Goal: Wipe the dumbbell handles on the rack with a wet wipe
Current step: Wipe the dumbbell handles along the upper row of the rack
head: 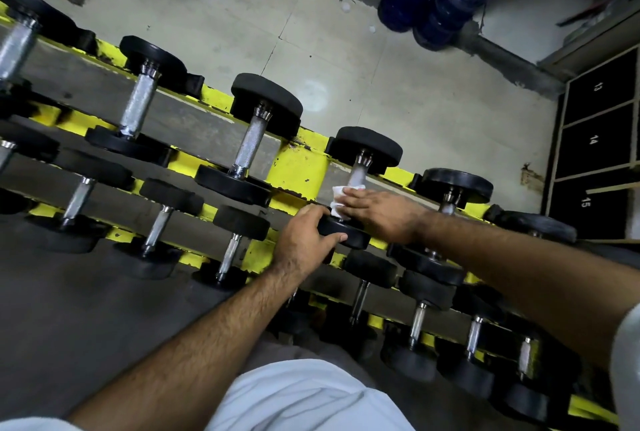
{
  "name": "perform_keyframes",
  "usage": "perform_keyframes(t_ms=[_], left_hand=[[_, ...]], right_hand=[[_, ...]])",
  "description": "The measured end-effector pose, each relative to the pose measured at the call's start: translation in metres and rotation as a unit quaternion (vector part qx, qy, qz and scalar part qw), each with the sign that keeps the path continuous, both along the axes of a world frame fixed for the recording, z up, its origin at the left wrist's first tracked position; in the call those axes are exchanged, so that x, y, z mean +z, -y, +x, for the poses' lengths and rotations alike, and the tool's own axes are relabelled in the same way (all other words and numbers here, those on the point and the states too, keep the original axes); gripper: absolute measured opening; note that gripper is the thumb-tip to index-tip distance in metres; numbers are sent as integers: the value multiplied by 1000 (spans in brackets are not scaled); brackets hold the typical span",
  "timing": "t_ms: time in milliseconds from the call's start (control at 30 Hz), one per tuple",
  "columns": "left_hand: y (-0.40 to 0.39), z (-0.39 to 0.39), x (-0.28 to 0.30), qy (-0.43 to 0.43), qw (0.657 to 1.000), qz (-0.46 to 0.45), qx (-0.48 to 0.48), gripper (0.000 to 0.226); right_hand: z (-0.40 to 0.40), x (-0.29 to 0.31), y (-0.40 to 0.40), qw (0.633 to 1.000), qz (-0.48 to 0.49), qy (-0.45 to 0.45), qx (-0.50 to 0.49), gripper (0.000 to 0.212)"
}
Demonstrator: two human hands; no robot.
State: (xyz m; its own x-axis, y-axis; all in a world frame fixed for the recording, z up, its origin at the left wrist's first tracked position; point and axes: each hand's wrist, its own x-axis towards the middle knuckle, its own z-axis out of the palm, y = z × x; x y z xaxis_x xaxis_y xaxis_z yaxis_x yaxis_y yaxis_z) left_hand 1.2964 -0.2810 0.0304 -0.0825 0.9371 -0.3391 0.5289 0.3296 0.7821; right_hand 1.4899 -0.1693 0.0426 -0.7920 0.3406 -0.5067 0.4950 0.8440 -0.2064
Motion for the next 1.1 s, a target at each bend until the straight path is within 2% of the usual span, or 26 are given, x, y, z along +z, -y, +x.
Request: perform_keyframes(t_ms=[133,267,333,467,567,633,767,933,1067,1100], left_hand=[[7,16,5,-20,999,25,2,42],[8,22,2,-42,999,19,-1,52],[8,25,4,-49,999,19,3,51],[7,24,4,-44,999,17,22,49],[8,23,3,-48,999,24,10,45],[10,25,4,-50,998,26,9,44],[5,26,4,-57,998,12,15,48],[1,26,6,-75,997,-25,20,52],[-1,23,1,-66,997,-29,31,53],[-2,22,1,-66,997,-31,31,53]], right_hand=[[-5,-2,-12,991,62,-35,-112,72],[0,-10,14,997,-20,-69,9,59],[6,-10,5,997,-6,-71,24,59],[7,-10,-4,991,77,-58,-93,74],[10,-16,13,996,11,-79,-29,66],[18,-16,6,996,15,-87,-4,66],[10,-16,-15,979,96,-101,-147,78],[16,-21,-3,992,48,-109,-29,69],[13,-28,-19,974,95,-146,-144,76],[10,-32,-11,975,87,-147,-143,78]])
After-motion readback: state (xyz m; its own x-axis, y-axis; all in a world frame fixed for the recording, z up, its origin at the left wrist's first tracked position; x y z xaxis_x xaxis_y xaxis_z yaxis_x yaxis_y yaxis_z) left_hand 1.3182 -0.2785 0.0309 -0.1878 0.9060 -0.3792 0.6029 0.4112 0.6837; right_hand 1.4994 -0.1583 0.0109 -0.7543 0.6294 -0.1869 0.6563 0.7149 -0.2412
